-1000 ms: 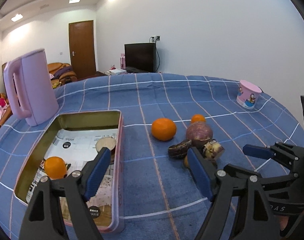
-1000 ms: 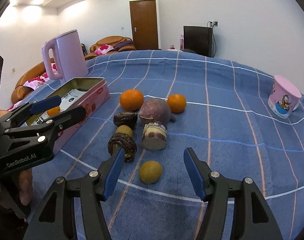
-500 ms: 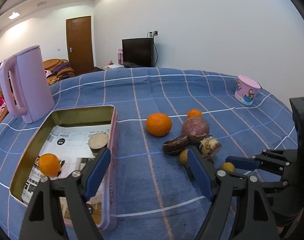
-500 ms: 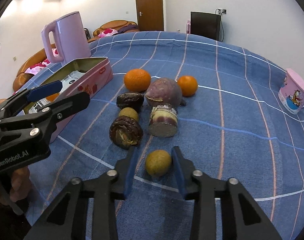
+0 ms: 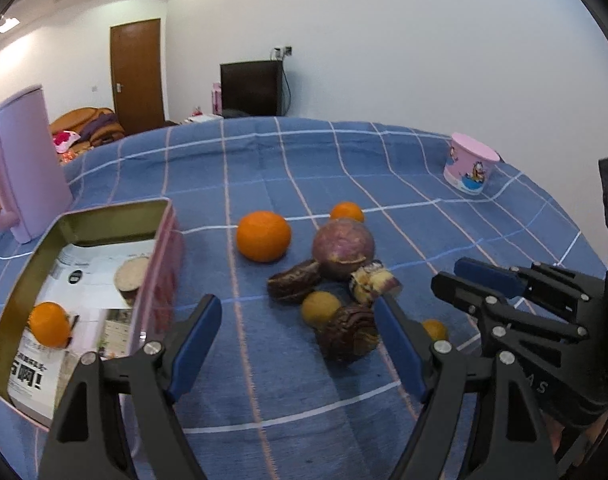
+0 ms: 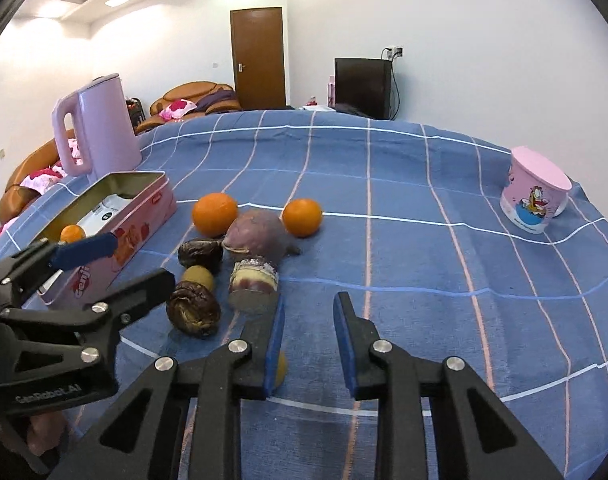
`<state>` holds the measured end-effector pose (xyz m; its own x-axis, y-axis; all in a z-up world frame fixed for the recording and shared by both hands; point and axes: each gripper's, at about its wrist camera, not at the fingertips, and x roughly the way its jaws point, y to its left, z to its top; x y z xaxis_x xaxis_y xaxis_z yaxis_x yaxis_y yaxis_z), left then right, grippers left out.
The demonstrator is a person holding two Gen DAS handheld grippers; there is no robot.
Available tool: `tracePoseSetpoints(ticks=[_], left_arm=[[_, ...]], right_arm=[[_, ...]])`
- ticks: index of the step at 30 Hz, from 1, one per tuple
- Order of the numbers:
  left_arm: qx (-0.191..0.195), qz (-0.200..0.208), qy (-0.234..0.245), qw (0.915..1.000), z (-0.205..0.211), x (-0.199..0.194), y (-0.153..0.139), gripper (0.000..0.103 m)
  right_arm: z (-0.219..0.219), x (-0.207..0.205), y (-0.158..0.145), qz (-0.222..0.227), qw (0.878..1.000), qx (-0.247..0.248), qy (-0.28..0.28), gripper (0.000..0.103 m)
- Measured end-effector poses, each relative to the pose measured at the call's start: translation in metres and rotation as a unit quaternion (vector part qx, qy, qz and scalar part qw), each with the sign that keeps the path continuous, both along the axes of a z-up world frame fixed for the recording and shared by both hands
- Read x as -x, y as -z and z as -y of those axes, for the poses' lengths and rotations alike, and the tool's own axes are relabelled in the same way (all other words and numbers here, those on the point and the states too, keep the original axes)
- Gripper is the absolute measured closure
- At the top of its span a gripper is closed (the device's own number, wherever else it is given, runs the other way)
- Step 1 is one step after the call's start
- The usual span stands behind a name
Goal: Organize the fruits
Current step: 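Move the right gripper to a small yellow-brown fruit and grasp it, then grasp a dark mangosteen with the left gripper while the right holds the yellow fruit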
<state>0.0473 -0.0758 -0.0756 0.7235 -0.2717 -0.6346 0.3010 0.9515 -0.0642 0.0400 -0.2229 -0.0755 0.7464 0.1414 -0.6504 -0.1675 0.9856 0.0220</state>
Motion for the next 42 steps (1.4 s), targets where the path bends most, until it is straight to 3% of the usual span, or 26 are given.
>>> tracePoseSetpoints(ticks=[5,15,25,34,37,42], left_arm=[[0.004,-0.029,0.011,0.9995,0.006,-0.006,0.007,0.025],[0.011,-0.024,-0.008,0.9996,-0.007,-0.003,0.006,0.025],[0.003,-0.021,0.006,0.9998,0.000,-0.001,0.005,0.025],[0.010,-0.027,0.011,0.9995,0.001,-0.003,0.006,0.027],[0.004,-0.039,0.013,0.9992,0.003,-0.006,0.009,0.037],[0.002,-0.041,0.018,0.9990,0.007,-0.005,0.010,0.037]], right_arm=[[-0.001,0.000,0.001,-0.004,1.000,-0.004,-0.012,0.076],[-0.012,0.001,0.010,-0.048,0.997,-0.015,-0.059,0.075],[-0.014,0.001,0.020,-0.082,0.993,-0.019,-0.078,0.075],[-0.011,0.005,0.013,-0.055,0.997,-0.003,-0.055,0.076],[-0.006,0.008,0.006,-0.028,0.999,0.011,-0.033,0.076],[0.007,0.007,0.003,-0.017,1.000,0.007,-0.010,0.076]])
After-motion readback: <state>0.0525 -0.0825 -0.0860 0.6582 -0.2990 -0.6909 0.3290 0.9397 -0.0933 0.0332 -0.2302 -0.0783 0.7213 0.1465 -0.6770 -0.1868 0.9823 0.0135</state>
